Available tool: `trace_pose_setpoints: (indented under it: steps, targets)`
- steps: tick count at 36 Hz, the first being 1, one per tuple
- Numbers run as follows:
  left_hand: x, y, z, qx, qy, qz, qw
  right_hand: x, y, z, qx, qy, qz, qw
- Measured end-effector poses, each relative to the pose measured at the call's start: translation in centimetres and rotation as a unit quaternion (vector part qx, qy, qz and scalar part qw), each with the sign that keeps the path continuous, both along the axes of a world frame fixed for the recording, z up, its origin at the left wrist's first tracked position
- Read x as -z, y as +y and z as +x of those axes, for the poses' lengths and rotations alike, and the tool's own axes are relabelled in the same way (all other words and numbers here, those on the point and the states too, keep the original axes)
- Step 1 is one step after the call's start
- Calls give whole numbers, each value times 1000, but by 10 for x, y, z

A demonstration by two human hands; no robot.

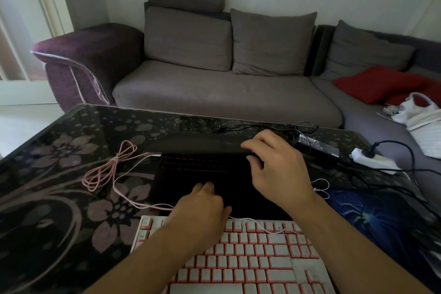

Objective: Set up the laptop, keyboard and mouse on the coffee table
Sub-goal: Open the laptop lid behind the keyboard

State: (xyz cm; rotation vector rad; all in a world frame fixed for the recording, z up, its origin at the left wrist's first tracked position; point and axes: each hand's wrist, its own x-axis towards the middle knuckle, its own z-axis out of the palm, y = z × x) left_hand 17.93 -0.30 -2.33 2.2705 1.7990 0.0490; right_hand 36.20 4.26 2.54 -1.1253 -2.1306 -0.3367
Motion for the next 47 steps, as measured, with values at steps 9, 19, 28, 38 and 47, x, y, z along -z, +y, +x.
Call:
trace_pose_setpoints:
  steps: [9, 19, 28, 38, 47]
  targets:
    - [1, 10, -7, 19, -4, 39, 999, -37, 51, -13, 40, 76, 50, 995]
    - [-6, 12, -10, 24, -11, 38, 999, -55, 89, -33, 95, 49, 86, 991]
    - [-9, 10, -10, 19, -7, 23, 1000, -56, 93, -36, 141, -39, -50, 988]
    - [-9, 11, -7, 25, 27, -12, 999, -84, 133, -53, 217, -128, -150, 956]
    - [-10, 12, -9, 38, 38, -15, 998, -98, 140, -55, 223, -146, -226, 937]
